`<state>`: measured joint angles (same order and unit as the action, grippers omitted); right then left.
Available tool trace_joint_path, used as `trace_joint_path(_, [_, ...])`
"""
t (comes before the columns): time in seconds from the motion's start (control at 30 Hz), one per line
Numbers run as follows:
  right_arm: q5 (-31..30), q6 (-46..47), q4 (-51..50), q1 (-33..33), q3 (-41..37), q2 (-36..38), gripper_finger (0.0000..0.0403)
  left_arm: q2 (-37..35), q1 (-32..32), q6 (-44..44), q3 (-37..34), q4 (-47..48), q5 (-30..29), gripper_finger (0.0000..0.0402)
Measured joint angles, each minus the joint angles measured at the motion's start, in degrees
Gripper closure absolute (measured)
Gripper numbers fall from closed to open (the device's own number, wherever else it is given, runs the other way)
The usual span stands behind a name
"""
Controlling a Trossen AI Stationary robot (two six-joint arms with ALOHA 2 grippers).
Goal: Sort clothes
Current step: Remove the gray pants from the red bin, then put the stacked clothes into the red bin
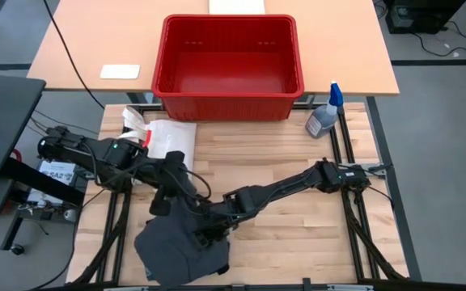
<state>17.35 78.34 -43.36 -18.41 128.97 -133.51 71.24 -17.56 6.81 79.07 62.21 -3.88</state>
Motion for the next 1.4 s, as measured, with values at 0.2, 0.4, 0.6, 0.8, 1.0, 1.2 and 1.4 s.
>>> trace_joint_path(0.2, [-0.5, 0.0, -6.5, -0.4, 0.0, 2.7, 0.0143, 0.0, 0.0, -2.5, 0.0, -3.3, -0.3, 0.0367])
trace_joint_path(0.4, [-1.2, -0.2, -12.6, -0.5, 0.0, 4.5, 0.0133, 0.1, -0.1, -3.0, 0.0, -3.8, -0.9, 0.0289])
trace_joint_path(0.6, [2.6, 0.5, -13.7, -1.0, -0.1, 4.4, 0.0135, 0.1, -0.7, -5.5, 0.0, -5.1, -0.7, 0.0182])
trace_joint_path(0.8, [2.3, 1.0, -14.6, -0.9, -0.1, 4.7, 0.0135, -0.1, -0.5, -6.3, 3.4, -1.3, -4.4, 0.0128])
trace_joint_path(1.0, [0.3, 0.5, -17.4, -0.8, -0.1, 7.1, 0.0136, -0.2, -0.5, -6.2, 9.7, 3.6, -10.8, 0.0128])
trace_joint_path(1.2, [-6.0, 0.6, -32.5, -0.7, -0.1, 12.2, 0.0136, -1.9, -4.7, -2.7, 11.0, 2.5, -4.6, 0.0139])
trace_joint_path(1.4, [-15.4, -2.5, -33.8, -1.2, -0.1, 15.4, 0.0136, -2.1, -14.5, 7.4, 1.0, -5.2, -1.0, 0.0152])
